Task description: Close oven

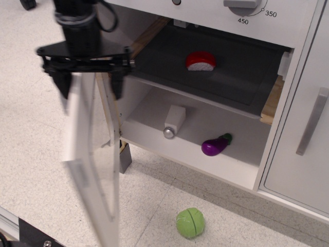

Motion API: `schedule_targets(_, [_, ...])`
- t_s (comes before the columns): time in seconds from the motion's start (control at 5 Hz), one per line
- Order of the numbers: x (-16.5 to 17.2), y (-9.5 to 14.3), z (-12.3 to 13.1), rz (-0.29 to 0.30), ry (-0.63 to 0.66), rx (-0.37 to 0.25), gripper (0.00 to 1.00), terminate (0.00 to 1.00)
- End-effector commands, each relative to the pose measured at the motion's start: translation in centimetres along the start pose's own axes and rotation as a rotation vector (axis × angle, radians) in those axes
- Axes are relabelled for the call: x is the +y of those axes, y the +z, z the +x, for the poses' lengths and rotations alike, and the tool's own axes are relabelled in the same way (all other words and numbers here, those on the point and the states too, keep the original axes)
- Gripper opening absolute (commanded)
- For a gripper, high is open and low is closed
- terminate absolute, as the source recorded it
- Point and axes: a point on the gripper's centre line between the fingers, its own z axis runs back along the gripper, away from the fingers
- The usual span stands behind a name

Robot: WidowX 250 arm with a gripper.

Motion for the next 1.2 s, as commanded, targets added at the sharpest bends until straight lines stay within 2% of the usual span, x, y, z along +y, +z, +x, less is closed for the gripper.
schedule_targets(0.0, [-5.6, 0.8, 2.0, -0.109, 0.223, -0.034, 1.00, 0.00])
schedule_targets(0.2, [-8.2, 0.5, 3.1, -0.126, 0.321, -0.028, 1.00, 0.00])
schedule_targets(0.6, [-12.3, 0.7, 4.2, -0.131, 0.409, -0.042, 1.00, 0.00])
schedule_targets(0.8, [-12.8, 1.4, 4.0, -0.141, 0.397, -0.015, 1.00, 0.00])
schedule_targets(1.0, [-11.6, 4.2, 2.9, -0.176, 0.364, -0.055, 1.00, 0.00])
